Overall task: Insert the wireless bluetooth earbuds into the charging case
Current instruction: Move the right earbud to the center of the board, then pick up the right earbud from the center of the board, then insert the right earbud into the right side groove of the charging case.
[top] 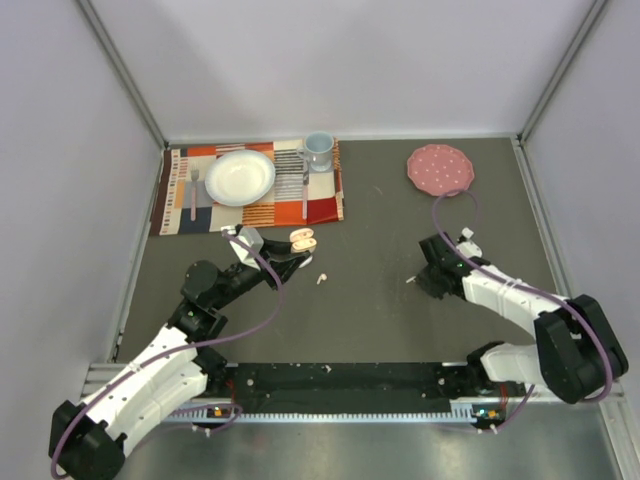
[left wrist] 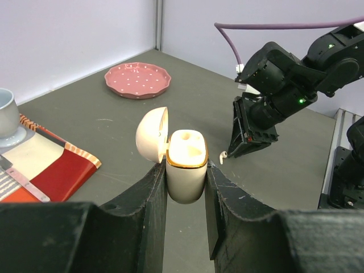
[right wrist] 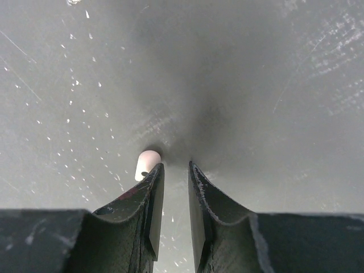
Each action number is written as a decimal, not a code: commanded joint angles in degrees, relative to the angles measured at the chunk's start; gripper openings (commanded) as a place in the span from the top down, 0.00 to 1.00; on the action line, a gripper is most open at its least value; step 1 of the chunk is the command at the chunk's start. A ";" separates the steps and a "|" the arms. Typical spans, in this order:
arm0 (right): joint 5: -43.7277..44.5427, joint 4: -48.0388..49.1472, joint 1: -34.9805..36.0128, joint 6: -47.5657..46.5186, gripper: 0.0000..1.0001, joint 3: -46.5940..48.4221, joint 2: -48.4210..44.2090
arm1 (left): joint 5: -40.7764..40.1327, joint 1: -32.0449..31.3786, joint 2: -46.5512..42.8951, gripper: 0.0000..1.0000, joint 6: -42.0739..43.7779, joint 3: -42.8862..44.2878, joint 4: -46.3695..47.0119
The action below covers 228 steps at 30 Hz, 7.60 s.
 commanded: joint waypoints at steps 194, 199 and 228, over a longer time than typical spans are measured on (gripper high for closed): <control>40.22 34.24 50.11 -49.44 1.00 26.86 1.07 | -19.79 -15.30 14.65 1.00 9.89 -10.25 42.08; 38.64 35.57 50.20 -50.58 1.00 25.63 1.25 | -21.02 -15.30 13.77 1.00 9.36 -9.98 40.76; 39.07 41.37 50.20 -52.96 1.00 22.20 1.24 | -20.40 -15.30 12.80 1.00 8.13 -9.01 38.47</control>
